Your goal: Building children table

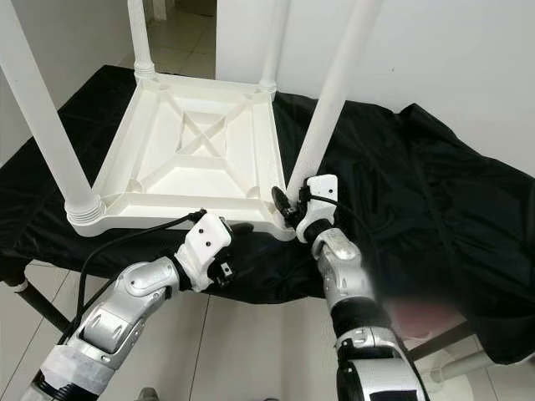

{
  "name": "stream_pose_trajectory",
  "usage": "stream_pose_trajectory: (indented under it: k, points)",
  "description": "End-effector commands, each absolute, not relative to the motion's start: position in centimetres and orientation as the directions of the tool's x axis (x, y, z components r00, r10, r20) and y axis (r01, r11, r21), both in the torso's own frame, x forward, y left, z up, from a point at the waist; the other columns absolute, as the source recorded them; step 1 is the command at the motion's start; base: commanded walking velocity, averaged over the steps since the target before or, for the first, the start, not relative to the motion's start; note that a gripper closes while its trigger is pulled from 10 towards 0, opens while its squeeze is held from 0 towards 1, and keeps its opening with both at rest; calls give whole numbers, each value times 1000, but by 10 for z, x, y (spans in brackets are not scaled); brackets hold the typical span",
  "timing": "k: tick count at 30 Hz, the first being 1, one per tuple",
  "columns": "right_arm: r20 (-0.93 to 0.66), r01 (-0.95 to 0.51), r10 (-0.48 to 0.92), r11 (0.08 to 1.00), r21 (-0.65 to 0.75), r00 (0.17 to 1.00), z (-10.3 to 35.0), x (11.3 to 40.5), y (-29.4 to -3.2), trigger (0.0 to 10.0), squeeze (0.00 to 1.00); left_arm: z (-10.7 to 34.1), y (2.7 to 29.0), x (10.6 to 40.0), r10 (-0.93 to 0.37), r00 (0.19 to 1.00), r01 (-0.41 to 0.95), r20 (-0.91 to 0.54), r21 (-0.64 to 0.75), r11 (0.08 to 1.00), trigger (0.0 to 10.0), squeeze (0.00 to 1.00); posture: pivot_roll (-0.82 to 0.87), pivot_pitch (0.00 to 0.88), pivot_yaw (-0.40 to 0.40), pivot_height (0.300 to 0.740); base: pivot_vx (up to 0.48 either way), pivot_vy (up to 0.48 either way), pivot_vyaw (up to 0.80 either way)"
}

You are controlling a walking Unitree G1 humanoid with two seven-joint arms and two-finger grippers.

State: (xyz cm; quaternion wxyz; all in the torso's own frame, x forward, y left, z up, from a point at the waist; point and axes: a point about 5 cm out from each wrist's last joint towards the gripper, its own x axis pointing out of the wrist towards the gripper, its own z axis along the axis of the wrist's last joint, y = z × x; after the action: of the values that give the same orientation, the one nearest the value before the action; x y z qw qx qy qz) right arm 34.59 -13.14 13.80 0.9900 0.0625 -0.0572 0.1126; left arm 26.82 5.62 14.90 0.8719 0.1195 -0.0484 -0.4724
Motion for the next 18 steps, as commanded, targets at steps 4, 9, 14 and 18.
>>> stream_pose_trajectory:
  k: [4,9,14,18]
  points:
    - [81,-95,82,980,176,993,129,339,-135,10000,0,147,56,266,-838,544,814,-35,263,518,10000,0,77,26,-122,740,0,0,0]
    - [20,129,-137,966,225,990,120,327,-115,10000,0,146,57,266,-835,549,812,-42,261,521,10000,0,84,38,-115,740,0,0,0]
    - [15,109,-115,972,208,993,122,325,-110,10000,0,145,58,265,-835,548,814,-45,261,519,10000,0,82,41,-111,740,0,0,0]
    - [70,45,-60,980,195,996,128,325,-113,10000,0,145,59,266,-835,547,814,-52,265,517,10000,0,80,46,-107,740,0,0,0]
